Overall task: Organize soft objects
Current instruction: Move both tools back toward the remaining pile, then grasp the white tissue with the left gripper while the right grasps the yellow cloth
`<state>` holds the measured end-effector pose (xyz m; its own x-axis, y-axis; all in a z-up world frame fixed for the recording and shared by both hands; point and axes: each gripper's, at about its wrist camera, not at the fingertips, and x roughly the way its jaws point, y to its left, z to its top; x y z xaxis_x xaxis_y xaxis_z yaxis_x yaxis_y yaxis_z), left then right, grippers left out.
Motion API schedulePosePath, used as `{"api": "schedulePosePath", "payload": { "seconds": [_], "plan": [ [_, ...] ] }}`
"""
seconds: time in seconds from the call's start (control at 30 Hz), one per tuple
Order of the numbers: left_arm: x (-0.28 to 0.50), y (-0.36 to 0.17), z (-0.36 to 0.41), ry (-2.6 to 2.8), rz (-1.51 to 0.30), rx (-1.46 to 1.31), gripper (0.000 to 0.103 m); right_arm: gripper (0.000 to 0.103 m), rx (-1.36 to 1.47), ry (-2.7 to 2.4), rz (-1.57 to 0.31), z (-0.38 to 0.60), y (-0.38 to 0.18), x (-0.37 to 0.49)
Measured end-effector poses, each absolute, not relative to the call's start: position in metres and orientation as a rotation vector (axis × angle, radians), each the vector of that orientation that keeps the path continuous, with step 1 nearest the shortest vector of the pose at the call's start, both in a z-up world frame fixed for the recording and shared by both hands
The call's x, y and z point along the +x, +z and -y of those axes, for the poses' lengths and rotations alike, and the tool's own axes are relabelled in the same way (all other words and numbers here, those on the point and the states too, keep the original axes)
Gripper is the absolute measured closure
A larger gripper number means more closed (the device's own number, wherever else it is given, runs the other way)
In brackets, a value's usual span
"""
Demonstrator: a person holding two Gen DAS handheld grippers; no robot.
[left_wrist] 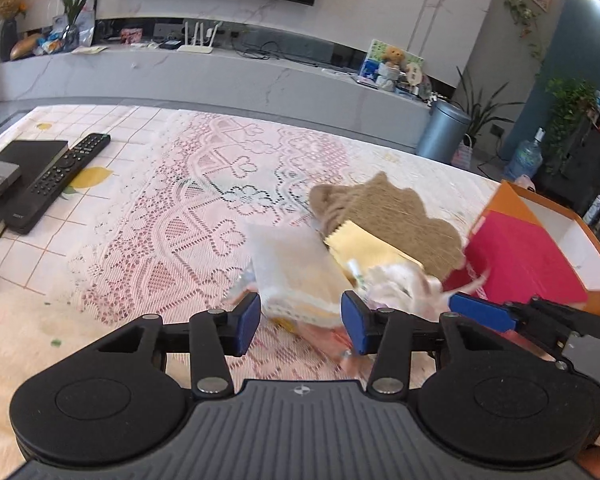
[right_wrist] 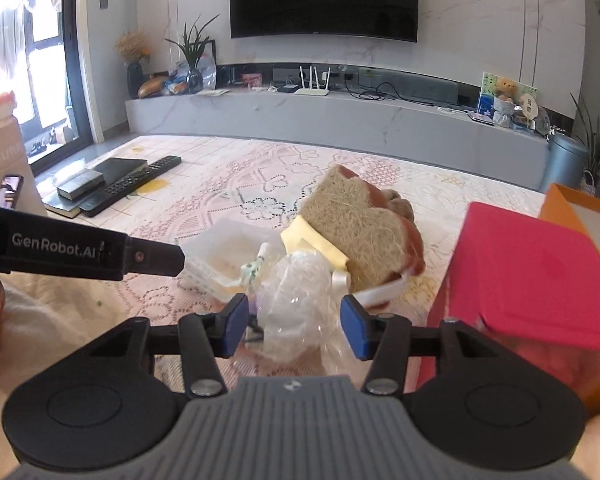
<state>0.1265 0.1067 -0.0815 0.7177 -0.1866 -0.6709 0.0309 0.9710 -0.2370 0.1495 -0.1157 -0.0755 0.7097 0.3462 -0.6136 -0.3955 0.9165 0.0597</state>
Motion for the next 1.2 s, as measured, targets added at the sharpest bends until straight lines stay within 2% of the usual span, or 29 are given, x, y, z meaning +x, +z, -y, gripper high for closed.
{"api": "schedulePosePath", "payload": {
  "seconds": [0.13, 0.3, 0.33, 0.37, 0.53, 0.73, 0.83, 1.0, 1.1, 1.2],
  "plan": [
    [0.146, -0.092, -0.110, -0.114, -0.784, -0.262, 0.041, 0.052, -0.064, 0.403, -0.674, 0.113, -0.080, 0.163],
    [0.168, -0.108, -0.111, -0.097, -0.831, -0.279, 0.040, 0.052, -0.064, 0.423, -0.696, 0.111, -0.084, 0.170],
    [0.172, -0.111, -0.109, -0.100, -0.844, -0.267, 0.044, 0.052, -0.062, 0.424, -0.700, 0.110, -0.085, 0.170],
    [0.173, -0.112, -0.106, -0.100, -0.843, -0.248, 0.060, 0.052, -0.060, 0.424, -0.701, 0.110, -0.085, 0.170],
    [0.166, -0.112, -0.104, -0.087, -0.815, -0.221, 0.100, 0.052, -0.040, 0.425, -0.664, 0.114, -0.071, 0.169],
    [0.146, -0.093, -0.110, -0.078, -0.657, -0.250, 0.101, 0.053, -0.157, 0.435, -0.623, 0.096, -0.055, 0.190],
    [0.147, -0.093, -0.111, -0.076, -0.664, -0.250, 0.101, 0.059, -0.262, 0.439, -0.655, 0.075, -0.060, 0.209],
    [0.150, -0.097, -0.119, -0.061, -0.679, -0.294, 0.101, 0.061, -0.487, 0.448, -0.678, 0.044, -0.080, 0.224],
    [0.149, -0.099, -0.119, -0.065, -0.677, -0.295, 0.101, 0.070, -0.567, 0.433, -0.698, 0.036, -0.092, 0.225],
    [0.148, -0.099, -0.120, -0.070, -0.677, -0.300, 0.101, 0.072, -0.625, 0.432, -0.695, 0.029, -0.099, 0.221]
  ]
}}
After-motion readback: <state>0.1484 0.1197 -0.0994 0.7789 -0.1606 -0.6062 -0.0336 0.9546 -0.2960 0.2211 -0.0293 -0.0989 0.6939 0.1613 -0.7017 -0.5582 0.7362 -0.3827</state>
